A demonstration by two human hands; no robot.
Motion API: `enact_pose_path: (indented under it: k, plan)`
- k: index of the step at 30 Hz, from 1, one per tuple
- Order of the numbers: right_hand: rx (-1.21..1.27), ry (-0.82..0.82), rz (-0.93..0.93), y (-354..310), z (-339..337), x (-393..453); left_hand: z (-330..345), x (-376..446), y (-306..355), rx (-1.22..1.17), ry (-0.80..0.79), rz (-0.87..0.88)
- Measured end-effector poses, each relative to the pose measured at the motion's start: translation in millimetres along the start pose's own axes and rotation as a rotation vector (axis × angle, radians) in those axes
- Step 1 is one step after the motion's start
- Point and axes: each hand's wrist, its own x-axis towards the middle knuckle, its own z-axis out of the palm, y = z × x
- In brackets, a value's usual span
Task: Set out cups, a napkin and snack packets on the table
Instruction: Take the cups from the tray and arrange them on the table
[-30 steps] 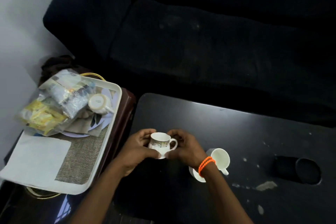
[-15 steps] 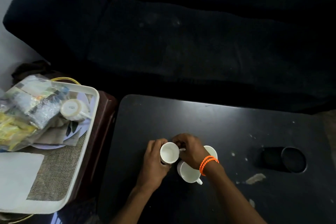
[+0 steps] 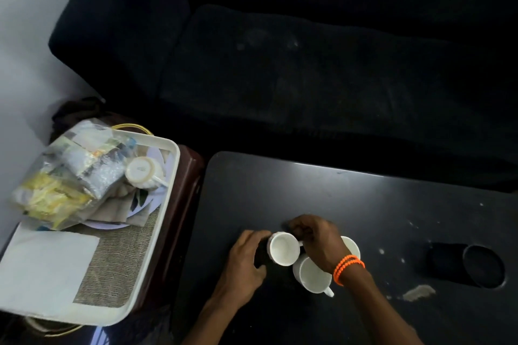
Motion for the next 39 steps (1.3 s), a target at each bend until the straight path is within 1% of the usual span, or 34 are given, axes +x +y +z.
enact_pose_path:
  k: [2, 4, 7, 10, 11, 13, 15, 17, 19, 21, 24, 28, 32, 34, 36, 39]
  plan:
    - [0.020, 0.011, -0.004, -10, 2, 3, -16, 0, -1, -0.025, 0.102, -0.001]
    - [0.048, 0.009, -0.023, -25, 7, 8, -40, 3, 0, -0.057, 0.259, -0.010]
    - [0.075, 0.007, -0.088, -58, 21, 19, -89, 13, 5, -0.065, 0.557, -0.042]
    - [0.130, -0.026, -0.180, -105, 42, 32, -141, 22, 11, -0.003, 0.863, -0.068]
    - [0.151, -0.034, -0.207, -124, 50, 36, -156, 25, 13, -0.017, 0.935, -0.098]
    - [0.207, -0.031, -0.276, -163, 65, 41, -184, 32, 14, -0.091, 1.015, -0.196]
    - [0.280, -0.068, -0.289, -199, 79, 49, -204, 40, 13, -0.142, 0.993, -0.312]
    - [0.354, -0.151, -0.213, -229, 90, 60, -217, 47, 9, -0.171, 0.892, -0.405]
    - [0.407, -0.218, -0.139, -250, 100, 69, -225, 52, 4, -0.197, 0.785, -0.432]
    - [0.394, -0.263, -0.080, -260, 109, 76, -230, 54, 1, -0.263, 0.730, -0.442]
    - [0.424, -0.256, -0.019, -262, 118, 81, -235, 58, -2, -0.320, 0.721, -0.487]
    - [0.520, -0.240, 0.009, -255, 120, 78, -239, 62, 2, -0.636, 0.761, -0.577]
    - [0.673, -0.232, -0.056, -242, 109, 66, -231, 55, 14, -0.729, 0.816, -0.569]
    - [0.763, -0.225, -0.087, -232, 96, 57, -223, 52, 19, -0.794, 0.792, -0.535]
    - [0.831, -0.222, -0.112, -217, 79, 49, -214, 51, 26, -0.922, 0.706, -0.473]
    - [0.908, -0.229, -0.116, -185, 48, 37, -192, 52, 40, -1.053, 0.499, -0.407]
